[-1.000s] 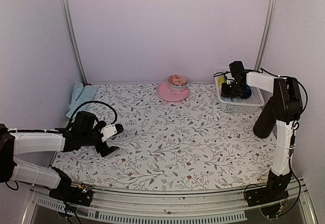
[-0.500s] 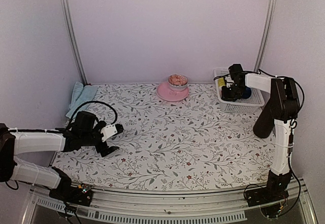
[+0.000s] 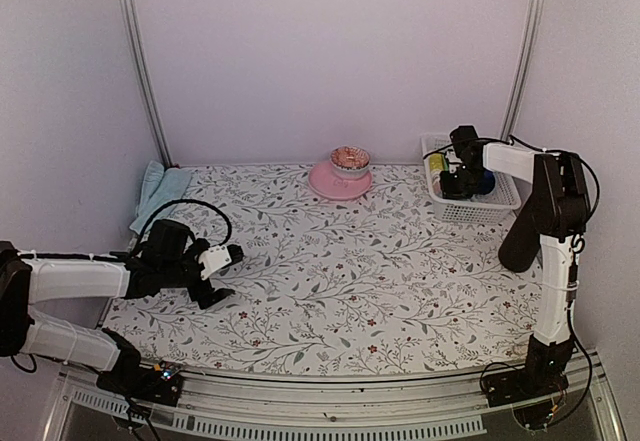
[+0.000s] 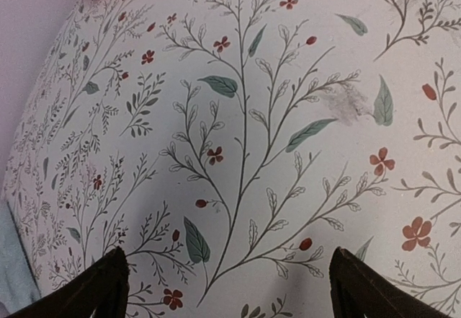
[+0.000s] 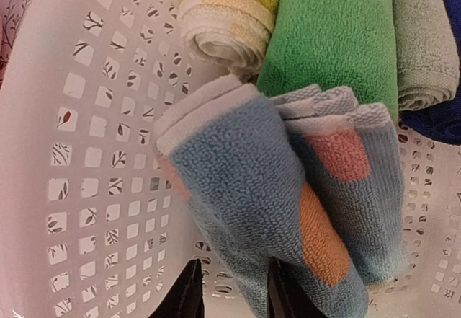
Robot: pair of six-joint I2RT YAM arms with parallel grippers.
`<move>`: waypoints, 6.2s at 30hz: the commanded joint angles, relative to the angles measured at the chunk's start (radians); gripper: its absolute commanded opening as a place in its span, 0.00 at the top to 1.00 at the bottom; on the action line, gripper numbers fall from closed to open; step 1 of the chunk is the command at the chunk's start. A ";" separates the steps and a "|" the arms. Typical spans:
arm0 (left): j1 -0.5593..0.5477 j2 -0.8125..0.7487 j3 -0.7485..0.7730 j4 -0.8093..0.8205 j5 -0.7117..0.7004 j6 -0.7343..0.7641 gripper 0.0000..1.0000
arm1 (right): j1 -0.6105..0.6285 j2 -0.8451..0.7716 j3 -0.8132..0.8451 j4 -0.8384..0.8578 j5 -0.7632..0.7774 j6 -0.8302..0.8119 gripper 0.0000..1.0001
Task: Roll the towels
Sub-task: Adjust the towel in the bin, then pick up the towel from the center of the board.
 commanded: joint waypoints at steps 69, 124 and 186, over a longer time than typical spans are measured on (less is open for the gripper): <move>0.010 0.013 -0.017 0.020 0.001 -0.005 0.03 | -0.004 0.182 0.215 -0.209 -0.056 -0.233 0.92; 0.010 0.006 -0.017 0.014 -0.006 -0.007 0.03 | 0.082 0.025 0.271 -0.319 0.131 -0.307 0.36; 0.622 1.023 1.206 -0.375 -0.262 -0.284 1.00 | 0.713 -0.921 -0.824 0.535 0.113 -0.041 0.01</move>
